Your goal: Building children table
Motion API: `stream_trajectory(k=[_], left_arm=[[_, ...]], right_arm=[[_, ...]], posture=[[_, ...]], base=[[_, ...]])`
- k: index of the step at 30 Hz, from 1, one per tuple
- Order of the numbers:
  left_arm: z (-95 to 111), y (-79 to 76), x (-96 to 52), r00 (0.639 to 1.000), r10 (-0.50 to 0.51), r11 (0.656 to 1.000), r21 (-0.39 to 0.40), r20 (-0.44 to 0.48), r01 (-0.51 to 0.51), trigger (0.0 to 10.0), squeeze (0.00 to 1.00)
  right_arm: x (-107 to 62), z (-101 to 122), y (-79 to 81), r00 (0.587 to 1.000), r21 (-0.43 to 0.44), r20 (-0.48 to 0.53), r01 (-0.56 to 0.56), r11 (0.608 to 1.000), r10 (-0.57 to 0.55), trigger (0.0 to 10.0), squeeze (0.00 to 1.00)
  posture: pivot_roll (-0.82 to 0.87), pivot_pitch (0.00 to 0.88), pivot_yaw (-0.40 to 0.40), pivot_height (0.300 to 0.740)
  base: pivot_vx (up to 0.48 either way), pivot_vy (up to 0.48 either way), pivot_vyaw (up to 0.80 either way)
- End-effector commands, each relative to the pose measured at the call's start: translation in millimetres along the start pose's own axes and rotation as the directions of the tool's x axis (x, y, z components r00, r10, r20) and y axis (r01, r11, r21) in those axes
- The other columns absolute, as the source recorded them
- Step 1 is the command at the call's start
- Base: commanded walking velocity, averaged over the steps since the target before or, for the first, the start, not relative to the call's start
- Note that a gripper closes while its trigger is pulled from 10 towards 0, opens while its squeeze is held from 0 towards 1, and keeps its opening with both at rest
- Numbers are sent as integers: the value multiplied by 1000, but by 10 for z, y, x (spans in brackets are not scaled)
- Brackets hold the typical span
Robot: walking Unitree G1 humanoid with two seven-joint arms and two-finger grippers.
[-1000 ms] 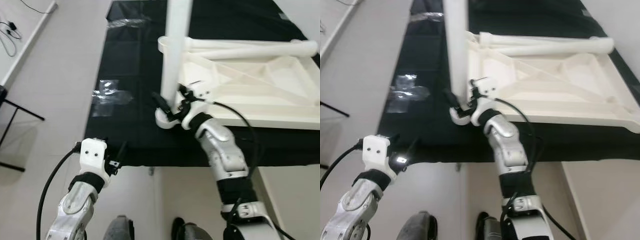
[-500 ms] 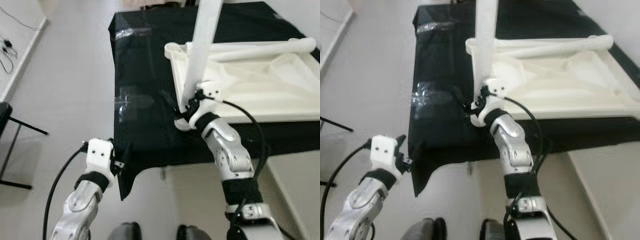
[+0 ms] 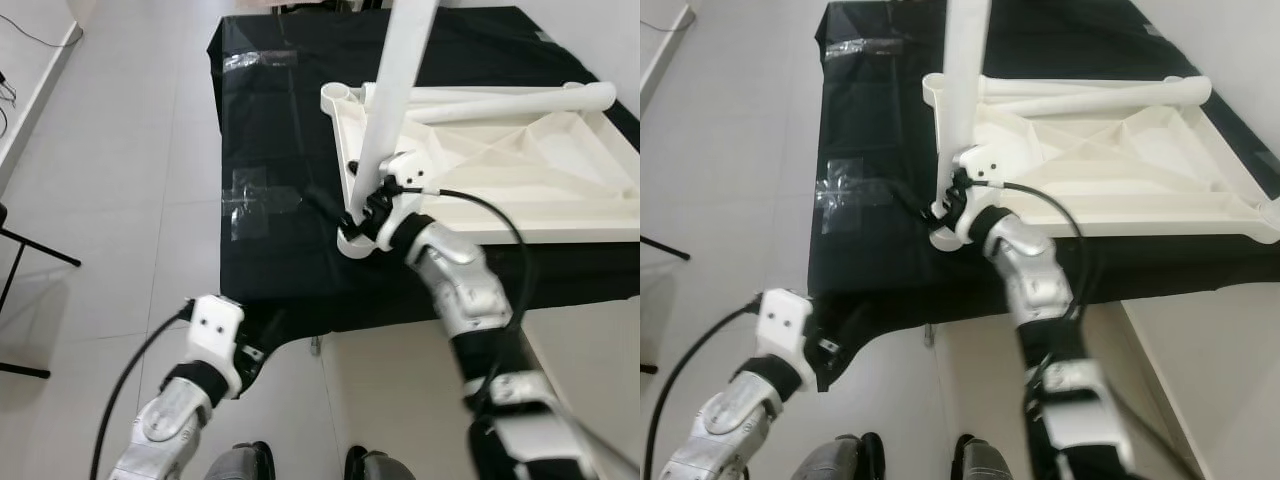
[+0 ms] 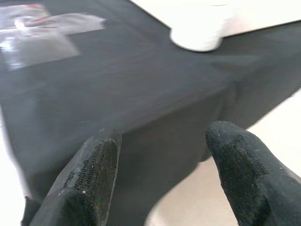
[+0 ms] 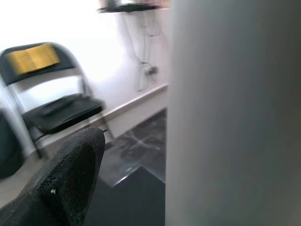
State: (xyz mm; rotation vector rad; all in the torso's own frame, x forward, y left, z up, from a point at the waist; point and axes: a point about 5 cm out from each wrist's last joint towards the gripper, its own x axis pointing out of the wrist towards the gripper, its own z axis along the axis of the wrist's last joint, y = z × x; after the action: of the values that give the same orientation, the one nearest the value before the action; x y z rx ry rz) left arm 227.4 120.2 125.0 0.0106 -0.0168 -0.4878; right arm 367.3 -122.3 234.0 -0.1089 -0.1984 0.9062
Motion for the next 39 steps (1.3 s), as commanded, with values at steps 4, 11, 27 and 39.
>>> stream_trajectory(k=[4,11,27,39], left_arm=[[-56,-28,-28,1000,-25,1000,-12,-10,25,10000,0],[13,-142,-39,992,-111,994,-12,63,112,10000,0],[138,-170,-129,980,-106,994,48,167,99,10000,0],[168,-82,-199,979,13,1000,23,204,-18,10000,0]], right_arm=[[17,11,-19,992,-9,-20,-126,992,126,10000,0],[33,100,-103,968,-6,-72,-241,971,240,0,0],[-86,-162,-169,978,38,-119,-167,985,170,0,0],[-417,-767,246,891,72,-249,408,910,-380,0,0]], posture=[[133,244,-36,740],[134,254,-49,740],[114,250,-72,740],[93,245,-54,740]], base=[[0,0,0],[0,0,0],[0,0,0],[0,0,0]])
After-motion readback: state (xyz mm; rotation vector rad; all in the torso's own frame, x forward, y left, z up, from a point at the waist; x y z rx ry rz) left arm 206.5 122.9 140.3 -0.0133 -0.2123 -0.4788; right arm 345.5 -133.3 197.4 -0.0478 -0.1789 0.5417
